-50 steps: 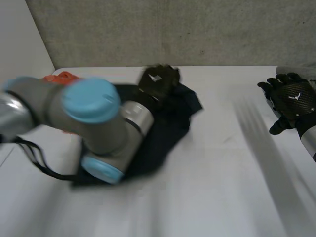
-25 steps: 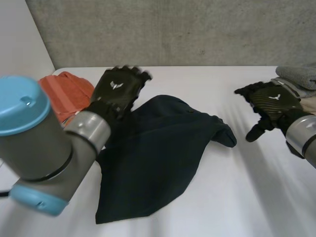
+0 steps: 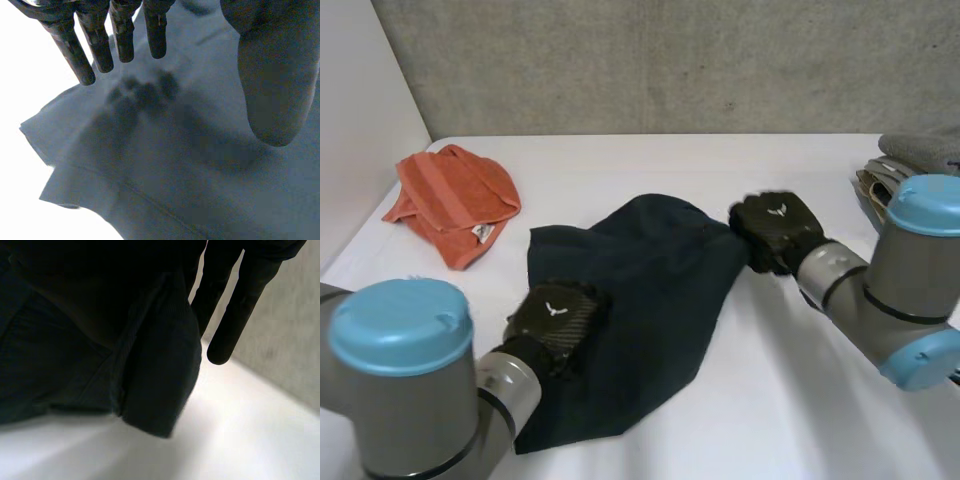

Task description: Fold the laundry.

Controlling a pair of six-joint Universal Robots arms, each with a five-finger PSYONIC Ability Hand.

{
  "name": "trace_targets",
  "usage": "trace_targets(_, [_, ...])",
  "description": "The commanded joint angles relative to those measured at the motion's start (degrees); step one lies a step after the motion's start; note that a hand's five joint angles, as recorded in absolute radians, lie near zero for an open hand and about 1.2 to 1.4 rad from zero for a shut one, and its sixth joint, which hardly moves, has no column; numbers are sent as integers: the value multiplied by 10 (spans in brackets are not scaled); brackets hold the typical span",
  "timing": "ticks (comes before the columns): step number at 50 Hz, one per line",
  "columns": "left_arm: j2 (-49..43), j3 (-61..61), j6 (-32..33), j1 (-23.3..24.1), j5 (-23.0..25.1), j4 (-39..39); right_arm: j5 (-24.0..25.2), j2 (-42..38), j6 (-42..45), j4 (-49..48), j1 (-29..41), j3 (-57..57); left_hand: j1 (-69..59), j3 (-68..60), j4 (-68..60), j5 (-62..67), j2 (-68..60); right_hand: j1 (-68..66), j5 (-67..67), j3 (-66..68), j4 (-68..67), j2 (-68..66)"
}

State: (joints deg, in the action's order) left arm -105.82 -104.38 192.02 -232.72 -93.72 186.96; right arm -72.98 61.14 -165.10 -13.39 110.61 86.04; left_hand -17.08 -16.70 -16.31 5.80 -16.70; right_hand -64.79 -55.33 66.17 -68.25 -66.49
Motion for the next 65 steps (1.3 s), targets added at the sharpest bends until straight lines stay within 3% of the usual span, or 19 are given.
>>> trace_targets(1, [83,-44,0,-19,-23,-4,-9,-54,23,-76,54,-86,8,4,0,5,4,-152,-147,138,-117,-135])
trace_targets(7, [121,-79,5,-18,-29,-6,-7,-144,27,-77,106,-205,1,-2,-6,11,-2,-97,-92,84,-63,-80])
trace_targets(14, [144,-89,3,-13,-26,-55,1,-262,61,-75,127,-339,-49,-53,-57,62,-53,363,368,-377,398,380])
trace_targets(15, [143,-88,0,-12,-25,-71,0,-275,76,-74,127,-351,-66,-70,-73,78,-70,497,502,-511,532,514])
trace_targets(16, [142,-88,0,-11,-24,-79,0,-277,84,-72,127,-353,-66,-70,-74,79,-70,548,553,-562,583,565])
trace_targets(21, [133,-87,-1,12,-29,-94,-21,-228,98,-65,125,-319,-59,-63,-67,72,-63,548,553,-562,583,565])
trace_targets(28, [93,-85,-1,16,-25,-92,-44,-19,76,-38,98,-169,-59,-63,-67,72,-63,548,553,-562,583,565])
trace_targets(34, [66,-85,-1,17,-24,-90,-34,62,79,97,23,-105,-61,-65,-69,74,-65,548,553,-562,583,565])
trace_targets(41, [40,-88,1,17,-25,-59,-27,84,101,221,-43,-61,-104,-108,-112,117,-108,537,542,-551,572,554])
trace_targets(49, [10,-82,5,17,-25,-38,-2,90,185,207,-75,21,-195,-199,-203,208,-199,487,492,-501,521,504])
trace_targets(56, [-20,-70,9,14,-36,2,19,129,203,211,-78,76,-357,-361,-364,369,-360,367,373,-381,402,384])
trace_targets(61, [-28,-62,9,10,-48,18,52,172,205,223,-78,116,-628,-632,-636,641,-632,290,295,-304,325,307])
trace_targets(65, [-24,-51,9,9,-55,29,69,180,211,243,-77,134,-629,-633,-637,642,-633,275,280,-288,309,292])
